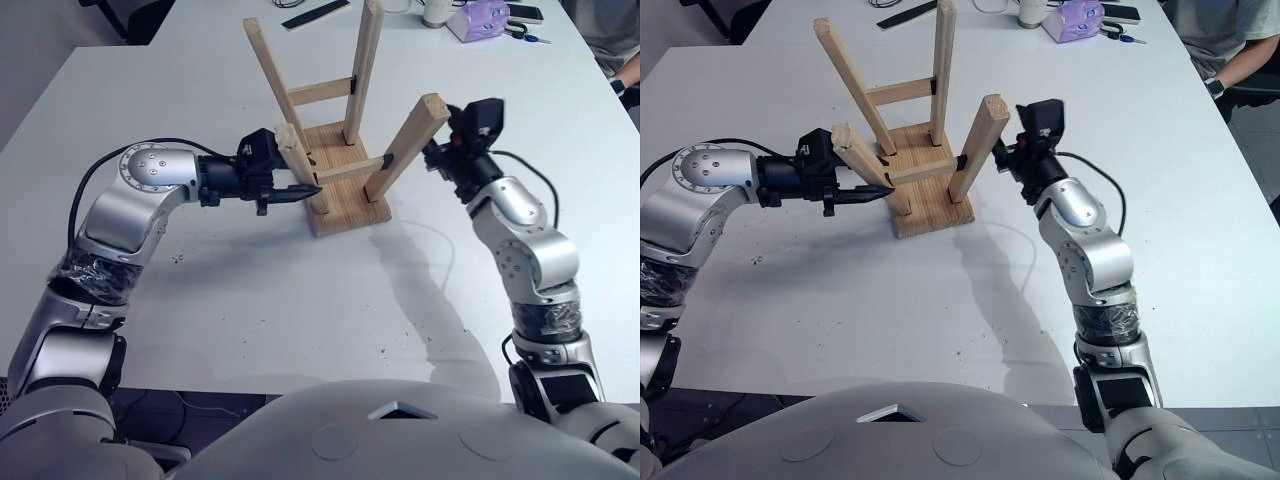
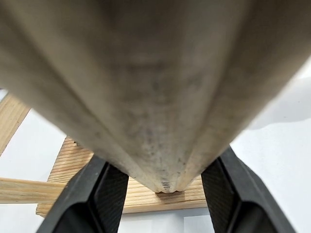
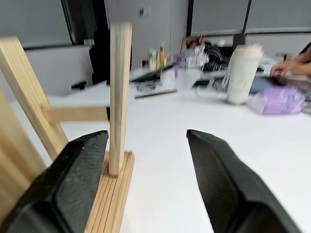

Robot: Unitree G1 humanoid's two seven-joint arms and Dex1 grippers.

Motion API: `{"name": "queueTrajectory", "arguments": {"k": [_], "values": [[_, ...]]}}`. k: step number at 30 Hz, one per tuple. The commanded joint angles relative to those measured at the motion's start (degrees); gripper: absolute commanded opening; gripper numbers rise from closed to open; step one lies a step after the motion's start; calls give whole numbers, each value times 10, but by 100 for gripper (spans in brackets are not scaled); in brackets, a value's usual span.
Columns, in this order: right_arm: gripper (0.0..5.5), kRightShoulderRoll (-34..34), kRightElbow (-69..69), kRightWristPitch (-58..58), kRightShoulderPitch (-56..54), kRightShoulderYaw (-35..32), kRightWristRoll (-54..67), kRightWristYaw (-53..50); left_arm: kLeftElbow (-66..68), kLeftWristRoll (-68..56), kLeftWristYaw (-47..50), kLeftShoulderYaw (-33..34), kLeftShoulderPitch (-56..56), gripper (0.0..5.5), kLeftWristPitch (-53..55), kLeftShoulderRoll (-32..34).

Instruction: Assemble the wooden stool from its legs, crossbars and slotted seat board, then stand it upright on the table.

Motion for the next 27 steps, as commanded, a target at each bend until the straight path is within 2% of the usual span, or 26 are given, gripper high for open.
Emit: {"name": "queueTrajectory", "arguments": {"k": [1, 3, 5, 7, 9, 11, 13, 15, 17, 20, 23, 24, 27], "values": [[300, -160, 198, -102, -15, -139, -103, -7, 46, 111, 24, -64, 63, 205, 48, 14], [300, -220, 320, -177, -32, -168, -155, -38, 50, 109, 26, -61, 59, 205, 49, 14], [300, -237, 378, -235, -53, -149, -206, -68, 51, 109, 27, -60, 57, 205, 51, 11], [300, -211, 383, -269, -72, -100, -250, -80, 49, 109, 29, -62, 55, 205, 53, 8], [300, -109, 304, -247, -85, -23, -226, -39, 48, 110, 30, -66, 53, 205, 54, 3], [300, 19, 163, -152, -83, 48, -86, 8, 47, 111, 27, -72, 50, 205, 54, 0], [300, 144, -3, -45, -85, 86, 206, -40, 44, 111, 23, -81, 44, 205, 55, -5], [300, 186, -112, -6, -104, 99, 419, -88, 42, 107, 17, -87, 39, 205, 54, -11], [300, 158, -164, -2, -121, 76, 515, -97, 22, 76, 10, -77, 40, 205, 69, -19], [300, 79, -160, 34, -95, 13, 501, -67, -20, 27, 16, -60, 46, 205, 107, -29], [300, 9, -99, 44, -38, -18, 371, -14, -82, -25, 14, -38, 64, 205, 120, -29], [300, -16, -81, 40, -24, -17, 324, -3, -101, -41, 17, -29, 69, 241, 128, -29], [300, -109, -5, -2, 33, 12, 150, 32, -179, -77, 30, 0, 96, 295, 151, -30]]}}
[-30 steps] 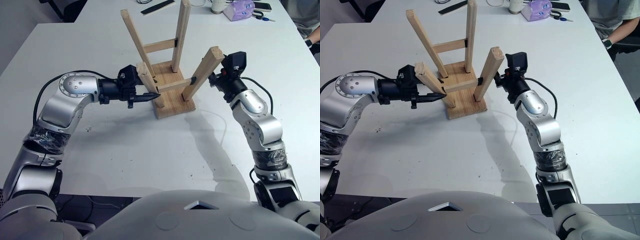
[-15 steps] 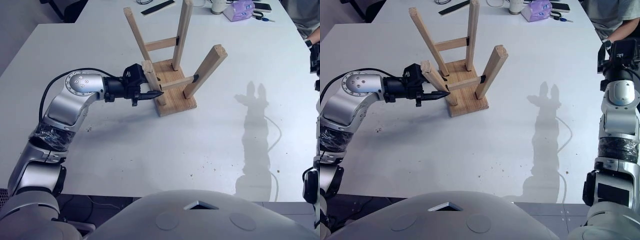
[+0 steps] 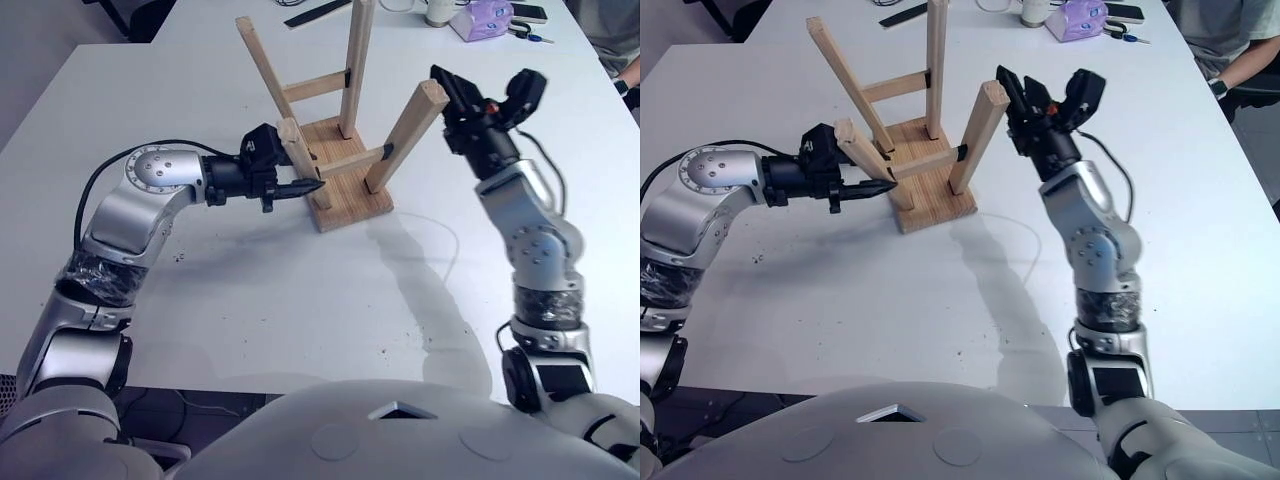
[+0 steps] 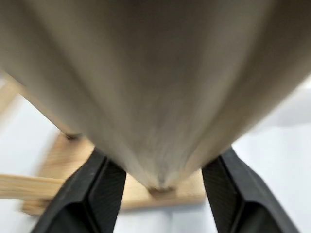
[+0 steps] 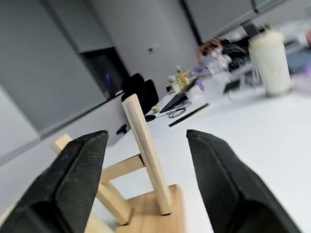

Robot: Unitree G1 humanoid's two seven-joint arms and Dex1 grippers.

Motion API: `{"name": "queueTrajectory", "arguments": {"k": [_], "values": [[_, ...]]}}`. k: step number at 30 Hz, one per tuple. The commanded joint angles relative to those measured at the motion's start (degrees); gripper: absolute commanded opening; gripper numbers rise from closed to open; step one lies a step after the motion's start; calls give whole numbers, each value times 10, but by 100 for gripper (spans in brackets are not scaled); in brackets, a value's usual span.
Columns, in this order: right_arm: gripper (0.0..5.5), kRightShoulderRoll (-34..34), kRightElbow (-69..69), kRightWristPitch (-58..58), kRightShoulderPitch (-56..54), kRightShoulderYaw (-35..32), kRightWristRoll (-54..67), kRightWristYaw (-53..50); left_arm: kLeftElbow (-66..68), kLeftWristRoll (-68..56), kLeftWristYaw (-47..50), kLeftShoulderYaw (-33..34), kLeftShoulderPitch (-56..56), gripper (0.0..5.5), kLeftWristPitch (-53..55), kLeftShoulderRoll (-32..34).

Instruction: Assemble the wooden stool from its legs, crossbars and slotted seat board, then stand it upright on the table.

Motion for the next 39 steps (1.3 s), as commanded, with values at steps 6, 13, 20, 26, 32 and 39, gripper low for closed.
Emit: {"name": "queueTrajectory", "arguments": {"k": [6, 13, 20, 26, 32, 39], "values": [[300, -181, 108, -121, 95, 128, -381, 132, -132, -28, 18, 23, 88, 327, 11, -43], [300, -226, 124, -145, 131, 115, -472, 195, -146, -6, -6, 92, 196, 327, -45, 1], [300, -301, 17, -133, 273, 102, -468, 323, 16, 77, -38, 151, 225, 327, -168, 24], [300, -309, -42, -134, 302, 139, -457, 415, 25, 74, 14, 109, 170, 327, -172, -93], [300, -233, 13, -117, 216, 174, -485, 401, -36, 72, -11, 35, 191, 327, -147, -121], [300, -172, 148, -124, 133, 158, -537, 335, 56, 134, 85, -8, 124, 327, -160, -243]]}}
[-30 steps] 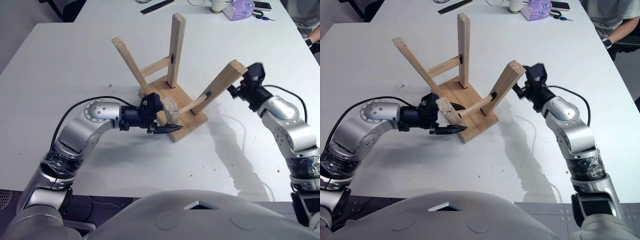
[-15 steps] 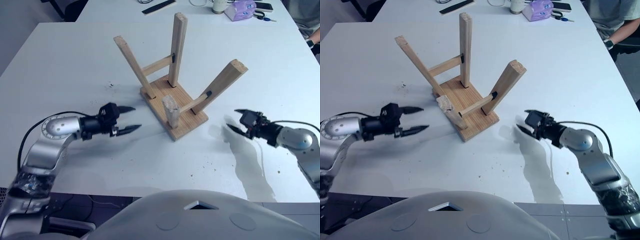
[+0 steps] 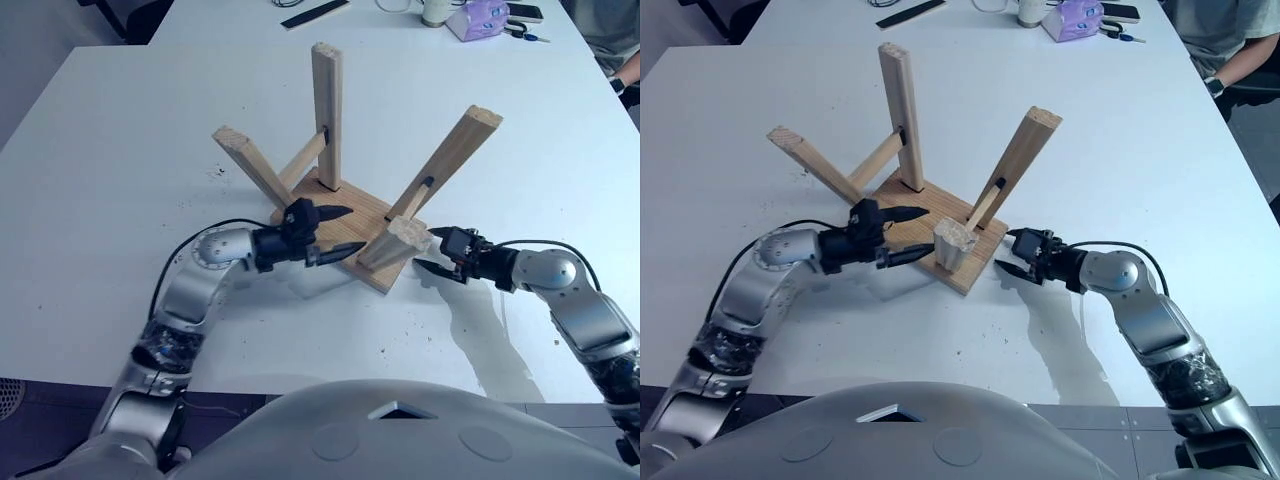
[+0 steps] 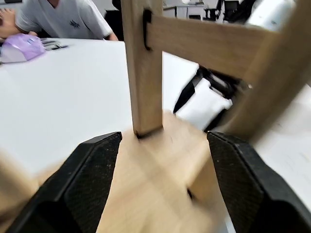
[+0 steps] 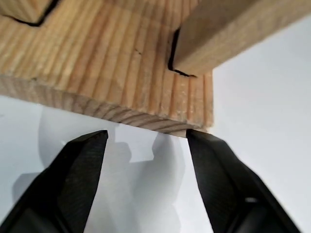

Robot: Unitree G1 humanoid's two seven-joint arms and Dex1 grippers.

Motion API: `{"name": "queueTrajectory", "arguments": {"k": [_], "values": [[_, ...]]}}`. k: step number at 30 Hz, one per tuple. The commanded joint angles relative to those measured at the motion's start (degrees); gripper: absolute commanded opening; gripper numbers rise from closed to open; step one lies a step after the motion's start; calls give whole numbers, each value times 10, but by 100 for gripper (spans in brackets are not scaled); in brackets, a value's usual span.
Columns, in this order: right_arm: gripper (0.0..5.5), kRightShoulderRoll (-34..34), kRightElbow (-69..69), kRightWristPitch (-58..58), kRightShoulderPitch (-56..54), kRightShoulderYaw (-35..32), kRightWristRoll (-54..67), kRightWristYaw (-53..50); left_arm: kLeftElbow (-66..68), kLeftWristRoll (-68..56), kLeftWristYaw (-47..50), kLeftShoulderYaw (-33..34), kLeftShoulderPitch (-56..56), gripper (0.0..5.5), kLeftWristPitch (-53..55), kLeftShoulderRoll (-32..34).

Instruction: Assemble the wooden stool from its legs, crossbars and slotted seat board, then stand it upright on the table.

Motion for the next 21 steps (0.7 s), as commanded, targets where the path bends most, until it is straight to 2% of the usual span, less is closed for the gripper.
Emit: {"name": "queueTrajectory", "arguments": {"k": [1, 6, 12, 16, 17, 21], "values": [[300, 27, 93, -12, -49, -21, -38, -57, 29, 57, 54, -15, 7, 327, -27, -26], [300, 50, 131, -31, -57, -38, -54, -95, -32, 91, 43, 3, 91, 327, -60, 41], [300, 24, 27, -3, 48, -67, -25, -65, -141, -10, -37, 127, 225, 327, -24, 167], [300, 2, -61, 18, 131, -84, -4, -37, -29, -1, -46, 187, 194, 327, -52, 196], [300, 2, -82, 26, 146, -88, 4, -35, 27, 18, -28, 188, 159, 309, -67, 189], [240, 11, -139, 56, 172, -80, 23, -28, 234, 99, 40, 171, 27, 265, -144, 157]]}}
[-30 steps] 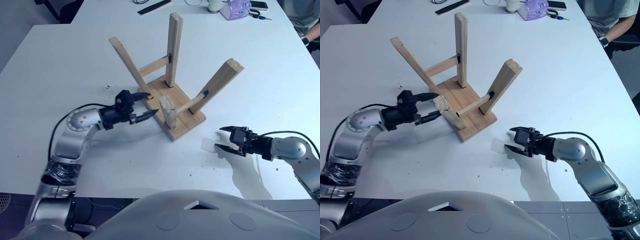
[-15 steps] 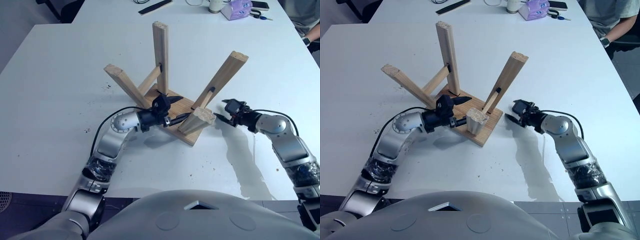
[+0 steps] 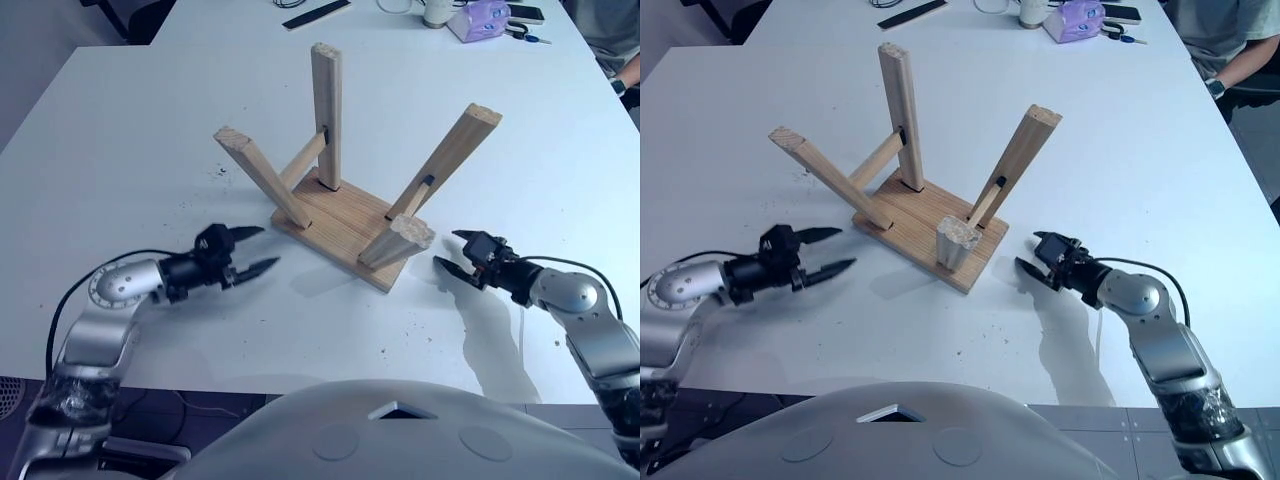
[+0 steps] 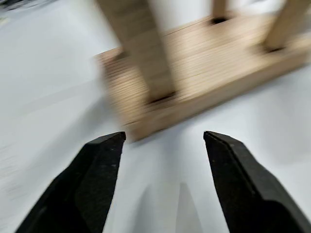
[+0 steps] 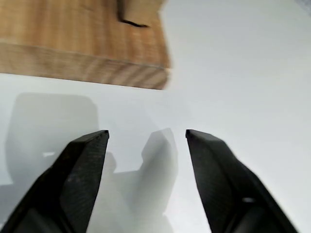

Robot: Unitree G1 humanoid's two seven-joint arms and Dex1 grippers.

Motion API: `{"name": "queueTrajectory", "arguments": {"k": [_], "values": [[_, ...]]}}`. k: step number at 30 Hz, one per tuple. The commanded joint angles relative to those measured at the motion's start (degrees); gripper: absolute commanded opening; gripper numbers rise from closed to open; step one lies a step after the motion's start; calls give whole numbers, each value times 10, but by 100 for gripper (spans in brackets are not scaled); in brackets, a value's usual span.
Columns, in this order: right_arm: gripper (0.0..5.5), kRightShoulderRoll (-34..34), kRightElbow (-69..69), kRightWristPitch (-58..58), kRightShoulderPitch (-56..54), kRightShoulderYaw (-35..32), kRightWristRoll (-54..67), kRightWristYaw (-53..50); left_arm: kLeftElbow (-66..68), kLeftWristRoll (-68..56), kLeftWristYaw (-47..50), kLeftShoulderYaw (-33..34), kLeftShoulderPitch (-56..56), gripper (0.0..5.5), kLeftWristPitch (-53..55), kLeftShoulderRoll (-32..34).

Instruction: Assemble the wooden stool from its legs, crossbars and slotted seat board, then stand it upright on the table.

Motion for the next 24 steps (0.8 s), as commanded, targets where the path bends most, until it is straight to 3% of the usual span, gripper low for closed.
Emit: {"name": "queueTrajectory", "arguments": {"k": [1, 6, 12, 18, 24], "values": [[240, 3, -55, 44, 25, 13, 19, 13, 202, 88, 68, -21, -133, 265, -82, -35], [240, 12, -98, 72, 43, 60, 16, 16, 388, 183, 122, -66, -234, 265, -217, -61], [240, 33, -80, 76, 31, 106, -12, -7, 503, 276, 151, -140, -257, 265, -354, -83], [240, 47, -47, 54, 18, 112, -32, -35, 383, 224, 59, -184, -150, 265, -397, -75], [240, 38, -70, 30, 33, 81, 0, -13, 146, 83, 15, -191, -22, 265, -251, -41]]}}
